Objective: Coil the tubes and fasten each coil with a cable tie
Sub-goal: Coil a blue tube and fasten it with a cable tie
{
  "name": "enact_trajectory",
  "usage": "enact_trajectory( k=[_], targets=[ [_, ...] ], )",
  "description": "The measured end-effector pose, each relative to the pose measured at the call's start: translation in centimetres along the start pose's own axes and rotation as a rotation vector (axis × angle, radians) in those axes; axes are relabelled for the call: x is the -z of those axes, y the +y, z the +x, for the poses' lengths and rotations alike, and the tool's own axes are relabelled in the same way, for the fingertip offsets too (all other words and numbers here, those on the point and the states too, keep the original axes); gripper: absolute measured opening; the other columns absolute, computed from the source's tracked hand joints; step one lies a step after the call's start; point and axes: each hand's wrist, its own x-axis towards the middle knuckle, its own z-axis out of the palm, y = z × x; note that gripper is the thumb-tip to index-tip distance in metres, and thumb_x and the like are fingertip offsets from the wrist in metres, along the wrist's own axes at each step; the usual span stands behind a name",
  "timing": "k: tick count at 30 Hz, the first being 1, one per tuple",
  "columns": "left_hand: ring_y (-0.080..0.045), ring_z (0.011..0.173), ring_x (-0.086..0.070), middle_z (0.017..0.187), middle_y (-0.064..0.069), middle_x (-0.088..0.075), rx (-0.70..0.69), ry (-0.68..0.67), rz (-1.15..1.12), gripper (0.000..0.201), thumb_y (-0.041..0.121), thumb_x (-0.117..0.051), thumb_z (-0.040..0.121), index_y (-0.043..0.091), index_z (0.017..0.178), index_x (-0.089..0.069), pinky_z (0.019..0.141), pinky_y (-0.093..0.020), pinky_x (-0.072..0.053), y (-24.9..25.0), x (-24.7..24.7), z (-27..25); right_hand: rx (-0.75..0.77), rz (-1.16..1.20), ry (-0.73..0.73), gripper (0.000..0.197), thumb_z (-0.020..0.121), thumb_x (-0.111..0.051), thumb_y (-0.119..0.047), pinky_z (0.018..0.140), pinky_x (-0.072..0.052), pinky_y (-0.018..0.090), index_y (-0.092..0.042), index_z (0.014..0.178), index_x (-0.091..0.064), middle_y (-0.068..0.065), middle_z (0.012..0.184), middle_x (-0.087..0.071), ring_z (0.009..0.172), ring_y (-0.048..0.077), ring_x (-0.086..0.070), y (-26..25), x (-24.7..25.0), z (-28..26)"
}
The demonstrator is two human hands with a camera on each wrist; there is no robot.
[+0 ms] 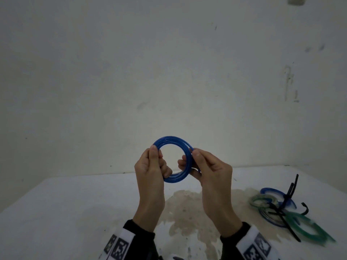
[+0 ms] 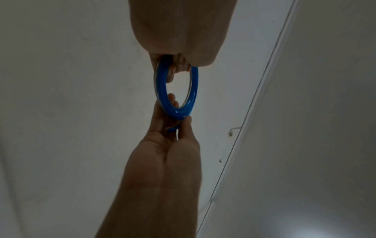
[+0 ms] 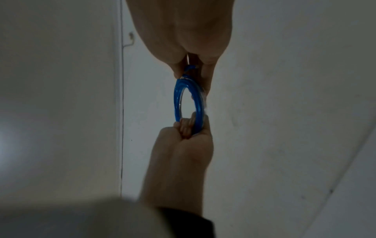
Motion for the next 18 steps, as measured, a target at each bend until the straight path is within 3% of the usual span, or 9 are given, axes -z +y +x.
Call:
enact_trajectory(
  k=[3, 8, 12, 15, 18],
  targets=[
    [-0.007, 0.042, -0.026, 0.047, 0.006, -0.028, 0.042, 0.04, -0.072, 0.034, 0.025, -0.037, 0.099, 0.006, 0.073, -0.046, 0.042, -0.017, -0.032, -0.2, 0.0, 0.1, 0.051, -0.022, -0.02, 0.017, 0.09, -0.051, -0.01, 0.067, -0.057, 0.028, -0.012, 0.094, -0.068, 0.012, 0.08, -0.072, 0.07, 0.026, -0.07, 0.3, -0.2, 0.3],
    [-0.007, 0.042, -0.025, 0.047, 0.005, -0.027, 0.069, 0.094, -0.113, 0.034, 0.027, -0.037, 0.099, 0.007, 0.072, -0.046, 0.041, -0.017, -0.032, -0.3, 0.1, 0.4, -0.049, 0.119, -0.006, 0.014, 0.088, -0.055, -0.01, 0.068, -0.059, 0.034, 0.0, 0.095, -0.062, 0.017, 0.077, -0.072, 0.071, 0.032, -0.07, 0.3, -0.5, 0.7],
    [-0.007, 0.042, -0.025, 0.047, 0.006, -0.027, 0.057, 0.102, -0.095, 0.034, 0.027, -0.037, 0.099, 0.007, 0.072, -0.045, 0.042, -0.017, -0.032, -0.3, 0.2, 0.5, 0.027, 0.022, -0.07, 0.014, 0.088, -0.056, -0.009, 0.065, -0.059, 0.034, 0.004, 0.091, -0.062, 0.017, 0.075, -0.071, 0.068, 0.032, -0.07, 0.4, -0.5, 1.2],
    [-0.007, 0.043, -0.026, 0.048, 0.006, -0.027, 0.041, 0.066, -0.079, 0.034, 0.027, -0.036, 0.099, 0.007, 0.072, -0.044, 0.043, -0.017, -0.034, -0.3, 0.3, 0.6, 0.075, -0.057, -0.148, 0.015, 0.081, -0.062, -0.008, 0.065, -0.058, 0.031, 0.005, 0.088, -0.061, 0.016, 0.076, -0.072, 0.068, 0.029, -0.071, 0.1, -0.2, 1.7],
    [-0.009, 0.043, -0.026, 0.051, 0.003, -0.027, 0.122, -0.058, -0.156, 0.035, 0.026, -0.035, 0.099, 0.007, 0.072, -0.045, 0.045, -0.02, -0.036, -0.1, 0.6, 0.8, 0.115, -0.07, -0.173, 0.008, 0.08, -0.063, 0.0, 0.06, -0.057, 0.031, 0.007, 0.083, -0.062, 0.018, 0.071, -0.07, 0.061, 0.032, -0.069, -0.2, 0.5, 2.7]
  ],
)
